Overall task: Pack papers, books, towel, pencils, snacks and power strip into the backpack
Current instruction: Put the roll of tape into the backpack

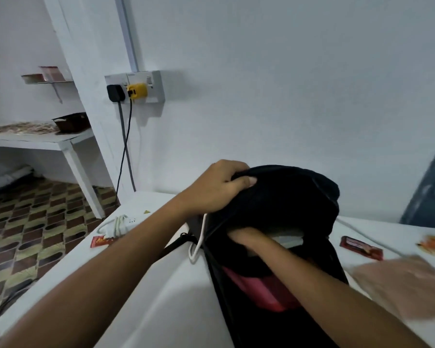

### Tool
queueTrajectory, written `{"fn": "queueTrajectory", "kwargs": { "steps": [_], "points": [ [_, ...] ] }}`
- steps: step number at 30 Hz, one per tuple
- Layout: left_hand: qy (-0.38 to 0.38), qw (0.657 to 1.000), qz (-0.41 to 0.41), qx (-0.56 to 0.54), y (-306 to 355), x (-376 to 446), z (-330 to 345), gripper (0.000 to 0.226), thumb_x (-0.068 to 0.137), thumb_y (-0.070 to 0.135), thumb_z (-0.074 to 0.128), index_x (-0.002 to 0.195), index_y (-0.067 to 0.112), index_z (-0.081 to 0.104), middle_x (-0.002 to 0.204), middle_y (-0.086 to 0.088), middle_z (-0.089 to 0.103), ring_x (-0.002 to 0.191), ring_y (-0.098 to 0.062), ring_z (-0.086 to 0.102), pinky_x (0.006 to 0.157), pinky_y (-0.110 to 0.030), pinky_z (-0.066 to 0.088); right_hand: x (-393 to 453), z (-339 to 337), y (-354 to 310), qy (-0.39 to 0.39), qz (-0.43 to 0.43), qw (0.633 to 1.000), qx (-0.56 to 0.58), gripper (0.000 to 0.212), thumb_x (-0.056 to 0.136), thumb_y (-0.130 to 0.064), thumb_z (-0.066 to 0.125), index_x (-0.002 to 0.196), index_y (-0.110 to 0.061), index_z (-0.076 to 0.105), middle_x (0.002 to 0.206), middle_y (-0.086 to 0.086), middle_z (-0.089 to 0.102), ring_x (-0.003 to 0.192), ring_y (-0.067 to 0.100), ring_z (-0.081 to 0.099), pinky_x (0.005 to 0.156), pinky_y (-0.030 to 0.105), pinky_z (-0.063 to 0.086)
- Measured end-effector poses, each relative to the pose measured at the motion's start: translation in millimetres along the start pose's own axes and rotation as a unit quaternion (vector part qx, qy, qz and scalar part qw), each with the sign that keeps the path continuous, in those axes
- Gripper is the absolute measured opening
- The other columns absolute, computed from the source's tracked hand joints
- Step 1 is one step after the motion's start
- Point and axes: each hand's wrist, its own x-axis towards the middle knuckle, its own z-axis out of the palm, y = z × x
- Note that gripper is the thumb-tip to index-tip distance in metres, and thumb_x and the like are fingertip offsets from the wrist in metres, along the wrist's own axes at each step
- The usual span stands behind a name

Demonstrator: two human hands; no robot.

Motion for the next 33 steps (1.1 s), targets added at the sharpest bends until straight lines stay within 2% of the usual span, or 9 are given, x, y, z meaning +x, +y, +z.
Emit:
{"fn": "queueTrajectory", "kwargs": {
  "steps": [4,7,9,12,16,20,24,27,33],
  "points": [
    [-0.027,0.996,-0.032,-0.073,-16,-10,8,0.031,0.083,0.034,0.054,0.072,0.005,0.055,0.06,0.006,0.049,0.058,-0.009,0.045,0.058,-0.026,0.035,-77,-10,1,-0.009,-0.133,0.99,0.043,0.036,0.094,-0.023,0.055,0.125,-0.006,0.059,0.126,0.013,0.062,0.116,0.025,0.056,0.1,0.033,0.043],
    [-0.077,0.98,-0.076,-0.168,-27,-16,20,0.037,0.082,0.033,0.058,0.091,-0.003,0.062,0.078,-0.011,0.063,0.073,-0.02,0.058,0.07,-0.033,0.043,-142,-27,4,-0.066,-0.206,0.976,0.011,0.034,0.091,-0.025,0.061,0.124,-0.017,0.062,0.104,-0.003,0.068,0.095,0.012,0.062,0.082,0.02,0.046],
    [-0.118,0.965,-0.088,-0.219,-30,-20,34,0.029,0.081,0.026,0.06,0.09,-0.001,0.065,0.082,-0.017,0.067,0.077,-0.022,0.061,0.073,-0.033,0.046,-172,-40,4,-0.073,-0.225,0.966,0.107,0.035,0.091,-0.017,0.062,0.126,-0.015,0.06,0.112,0.003,0.069,0.102,0.012,0.064,0.09,0.02,0.049],
    [-0.192,0.949,-0.084,-0.234,-39,-26,55,0.012,0.082,0.011,0.061,0.08,-0.001,0.065,0.075,-0.015,0.065,0.073,-0.021,0.058,0.066,-0.031,0.046,-186,-51,10,0.079,-0.242,0.918,0.304,0.021,0.091,-0.001,0.058,0.111,-0.002,0.064,0.1,0.02,0.07,0.086,0.024,0.069,0.068,0.024,0.054],
    [-0.312,0.915,-0.121,-0.224,-56,-39,81,0.015,0.077,0.025,0.072,0.083,0.011,0.073,0.077,-0.01,0.065,0.072,-0.021,0.058,0.068,-0.029,0.045,-157,-43,50,0.337,-0.17,0.898,0.227,0.017,0.089,-0.007,0.06,0.102,-0.011,0.069,0.093,0.001,0.071,0.081,0.004,0.065,0.071,0.013,0.046],
    [-0.37,0.893,-0.118,-0.229,-67,-55,100,0.054,0.072,0.049,0.077,0.109,0.01,0.071,0.101,-0.009,0.072,0.091,-0.021,0.065,0.082,-0.027,0.05,-127,-2,98,0.285,-0.039,0.955,0.073,0.03,0.089,-0.03,0.059,0.117,-0.021,0.065,0.12,-0.003,0.063,0.111,0.013,0.056,0.098,0.036,0.044],
    [-0.262,0.939,-0.125,-0.184,-67,-59,118,0.069,0.054,0.075,0.072,0.096,0.02,0.074,0.089,-0.005,0.073,0.081,-0.017,0.067,0.074,-0.027,0.054,-118,47,125,0.253,0.052,0.966,-0.023,0.054,0.092,-0.045,0.051,0.141,-0.026,0.042,0.151,0.005,0.033,0.14,0.023,0.025,0.111,0.044,0.028],
    [-0.144,0.989,-0.039,-0.022,-68,-63,137,0.054,0.055,0.07,0.069,0.089,0.029,0.07,0.081,0.009,0.069,0.074,-0.008,0.063,0.074,-0.027,0.053,-118,82,139,0.3,0.062,0.947,-0.092,0.057,0.089,-0.049,0.043,0.14,-0.022,0.045,0.147,0.012,0.04,0.14,0.029,0.031,0.106,0.049,0.035],
    [-0.084,0.98,0.119,0.137,-68,-70,176,0.052,0.072,0.057,0.06,0.112,0.026,0.066,0.125,0.007,0.055,0.122,-0.014,0.044,0.098,-0.037,0.038,-117,107,154,0.348,0.029,0.928,-0.129,0.047,0.087,-0.043,0.046,0.123,-0.018,0.061,0.139,0.014,0.051,0.135,0.031,0.04,0.108,0.045,0.036]
  ]
}}
